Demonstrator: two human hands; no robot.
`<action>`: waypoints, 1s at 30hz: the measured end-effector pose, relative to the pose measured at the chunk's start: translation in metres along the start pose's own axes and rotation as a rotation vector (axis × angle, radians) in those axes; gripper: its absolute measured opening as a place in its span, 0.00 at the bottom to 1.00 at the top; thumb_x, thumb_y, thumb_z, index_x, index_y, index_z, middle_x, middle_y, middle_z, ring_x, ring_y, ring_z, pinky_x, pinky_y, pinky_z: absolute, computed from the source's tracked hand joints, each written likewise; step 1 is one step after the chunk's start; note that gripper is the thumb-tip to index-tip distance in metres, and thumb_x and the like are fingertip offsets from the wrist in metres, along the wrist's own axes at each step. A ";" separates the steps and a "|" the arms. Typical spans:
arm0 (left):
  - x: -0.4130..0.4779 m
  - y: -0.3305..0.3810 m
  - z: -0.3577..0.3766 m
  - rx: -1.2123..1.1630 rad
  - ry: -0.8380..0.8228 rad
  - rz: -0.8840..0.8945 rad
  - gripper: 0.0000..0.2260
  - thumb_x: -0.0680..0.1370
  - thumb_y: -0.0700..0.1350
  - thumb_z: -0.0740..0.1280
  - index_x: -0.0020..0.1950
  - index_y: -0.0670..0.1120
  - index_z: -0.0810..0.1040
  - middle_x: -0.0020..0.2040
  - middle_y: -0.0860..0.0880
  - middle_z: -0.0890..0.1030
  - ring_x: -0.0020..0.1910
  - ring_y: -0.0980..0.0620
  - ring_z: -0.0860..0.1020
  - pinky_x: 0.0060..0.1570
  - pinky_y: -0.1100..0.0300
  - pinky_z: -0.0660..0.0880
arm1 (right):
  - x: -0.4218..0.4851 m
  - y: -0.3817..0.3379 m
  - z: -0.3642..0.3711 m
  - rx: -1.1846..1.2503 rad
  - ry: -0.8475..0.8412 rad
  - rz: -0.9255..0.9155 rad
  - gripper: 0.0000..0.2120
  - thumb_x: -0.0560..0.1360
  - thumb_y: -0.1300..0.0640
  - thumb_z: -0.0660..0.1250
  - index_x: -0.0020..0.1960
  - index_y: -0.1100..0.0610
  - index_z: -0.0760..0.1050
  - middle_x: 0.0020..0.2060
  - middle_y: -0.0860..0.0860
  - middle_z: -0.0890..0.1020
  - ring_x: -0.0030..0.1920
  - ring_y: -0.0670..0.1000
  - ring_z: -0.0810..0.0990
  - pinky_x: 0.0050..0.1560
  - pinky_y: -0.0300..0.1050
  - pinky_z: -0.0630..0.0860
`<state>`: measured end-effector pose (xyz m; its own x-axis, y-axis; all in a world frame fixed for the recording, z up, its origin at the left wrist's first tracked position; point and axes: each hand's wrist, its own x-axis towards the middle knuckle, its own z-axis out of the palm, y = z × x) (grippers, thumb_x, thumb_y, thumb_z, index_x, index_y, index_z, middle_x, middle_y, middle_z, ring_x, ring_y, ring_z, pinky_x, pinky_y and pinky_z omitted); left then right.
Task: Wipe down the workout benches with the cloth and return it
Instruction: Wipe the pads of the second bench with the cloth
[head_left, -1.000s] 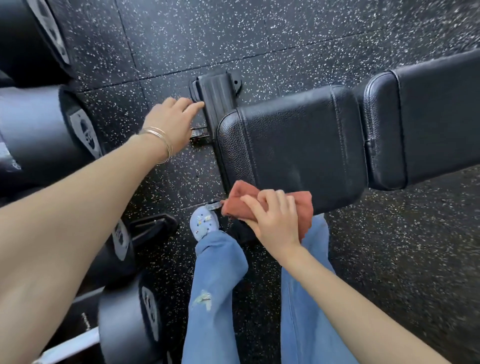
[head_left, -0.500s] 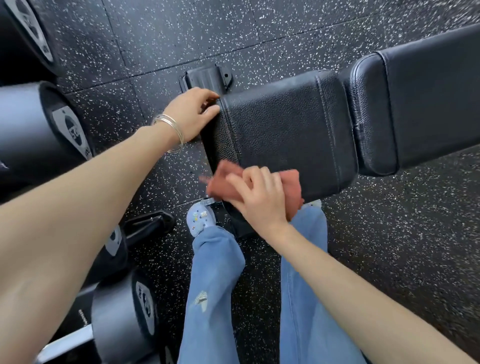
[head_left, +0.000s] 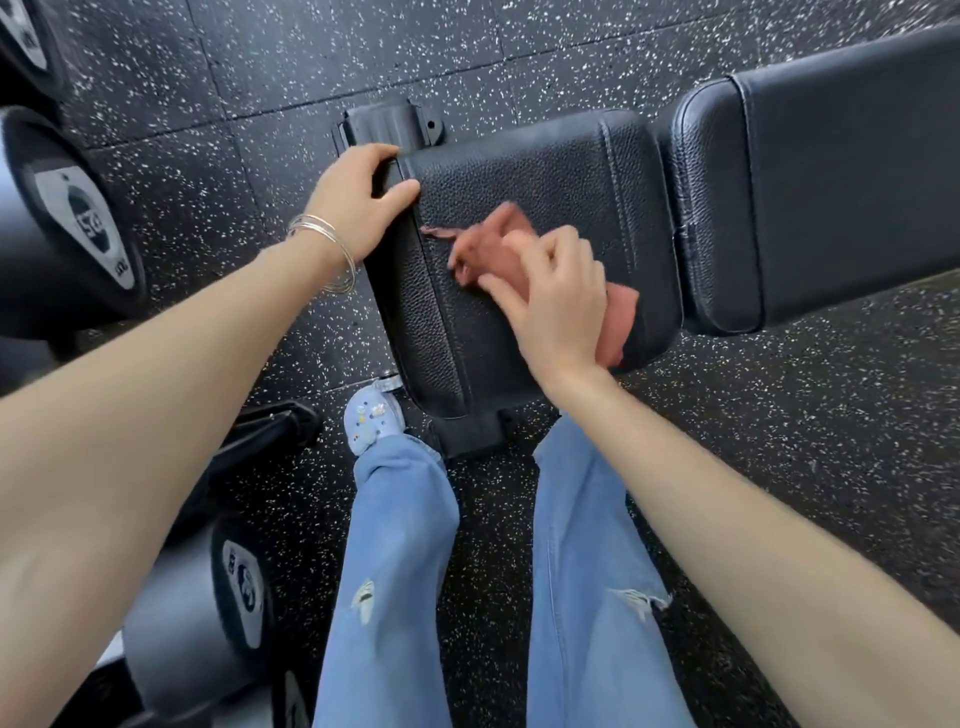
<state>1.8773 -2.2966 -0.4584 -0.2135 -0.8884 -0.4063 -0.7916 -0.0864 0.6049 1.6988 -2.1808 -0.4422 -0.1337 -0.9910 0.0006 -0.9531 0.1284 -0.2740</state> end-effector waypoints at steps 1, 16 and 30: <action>-0.001 0.001 0.000 -0.016 0.002 -0.012 0.22 0.78 0.50 0.63 0.70 0.43 0.67 0.67 0.42 0.72 0.67 0.45 0.69 0.65 0.57 0.62 | -0.022 -0.002 -0.001 0.002 -0.012 -0.064 0.16 0.71 0.44 0.68 0.51 0.54 0.79 0.40 0.54 0.76 0.40 0.56 0.75 0.38 0.49 0.69; -0.009 0.005 -0.001 -0.162 -0.035 -0.092 0.23 0.78 0.47 0.64 0.72 0.43 0.65 0.70 0.44 0.68 0.69 0.51 0.67 0.65 0.66 0.58 | -0.072 -0.008 -0.010 0.030 -0.171 -0.248 0.15 0.64 0.48 0.77 0.48 0.53 0.81 0.37 0.54 0.76 0.37 0.56 0.75 0.36 0.47 0.69; -0.009 0.002 -0.001 -0.228 -0.041 -0.078 0.21 0.77 0.47 0.64 0.69 0.44 0.68 0.67 0.45 0.70 0.66 0.53 0.69 0.67 0.64 0.63 | -0.067 0.010 -0.008 0.060 -0.217 -0.734 0.08 0.70 0.48 0.68 0.44 0.51 0.82 0.34 0.52 0.77 0.34 0.54 0.75 0.34 0.45 0.68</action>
<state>1.8780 -2.2890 -0.4525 -0.1834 -0.8562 -0.4829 -0.6579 -0.2581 0.7075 1.6961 -2.1126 -0.4371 0.5901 -0.8072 0.0159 -0.7596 -0.5618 -0.3278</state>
